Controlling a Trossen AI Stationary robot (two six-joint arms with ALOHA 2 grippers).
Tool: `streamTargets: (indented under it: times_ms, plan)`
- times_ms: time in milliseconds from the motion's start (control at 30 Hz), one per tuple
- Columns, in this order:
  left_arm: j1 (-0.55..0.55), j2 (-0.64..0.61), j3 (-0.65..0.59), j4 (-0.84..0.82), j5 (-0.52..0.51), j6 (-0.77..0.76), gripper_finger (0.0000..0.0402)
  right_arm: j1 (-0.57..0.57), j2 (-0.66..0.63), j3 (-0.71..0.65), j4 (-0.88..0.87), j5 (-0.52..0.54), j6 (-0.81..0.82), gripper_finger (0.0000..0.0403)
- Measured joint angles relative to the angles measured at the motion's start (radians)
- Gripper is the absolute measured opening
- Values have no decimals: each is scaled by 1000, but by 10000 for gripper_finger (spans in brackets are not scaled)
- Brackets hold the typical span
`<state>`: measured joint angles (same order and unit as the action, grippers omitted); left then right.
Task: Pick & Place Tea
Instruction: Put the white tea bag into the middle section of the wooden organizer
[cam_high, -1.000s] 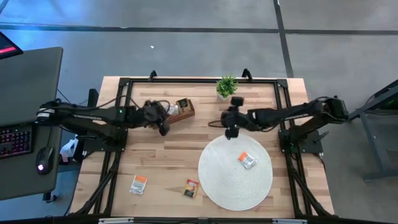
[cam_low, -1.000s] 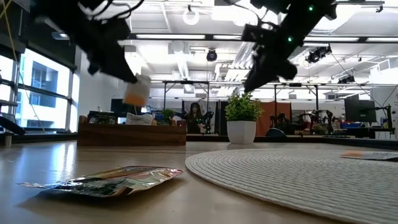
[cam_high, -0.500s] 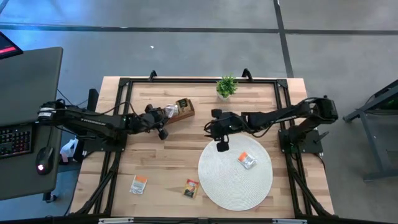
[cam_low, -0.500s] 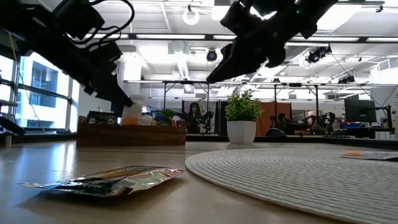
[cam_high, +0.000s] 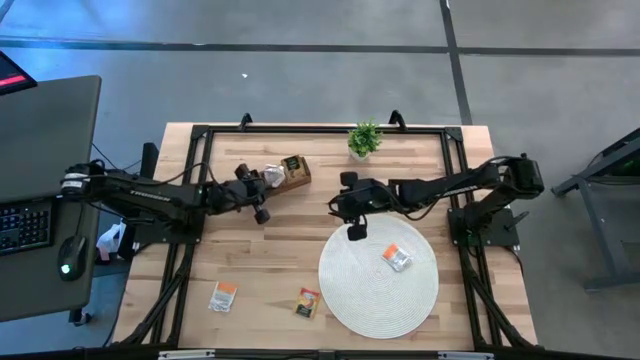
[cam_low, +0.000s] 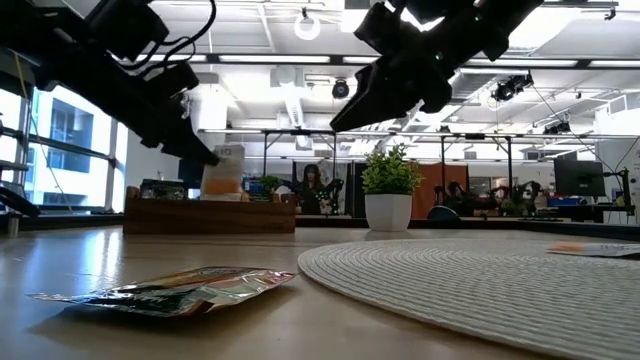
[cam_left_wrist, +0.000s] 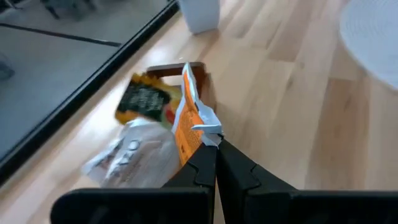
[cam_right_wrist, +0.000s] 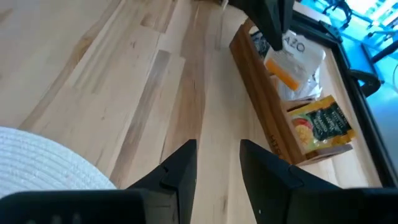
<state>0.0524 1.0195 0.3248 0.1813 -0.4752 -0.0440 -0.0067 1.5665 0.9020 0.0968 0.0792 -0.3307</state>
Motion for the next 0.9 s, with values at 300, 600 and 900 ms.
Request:
streamTargets:
  times_ms: [300,600,900]
  plan:
    - [221,45,1,44,235,21,0,0,0,0,33,0,-73,119]
    - [288,115,2,17,327,-5,0,0,0,0,36,0,-74,119]
    - [288,93,6,122,439,-20,0,0,0,0,36,0,-74,119]
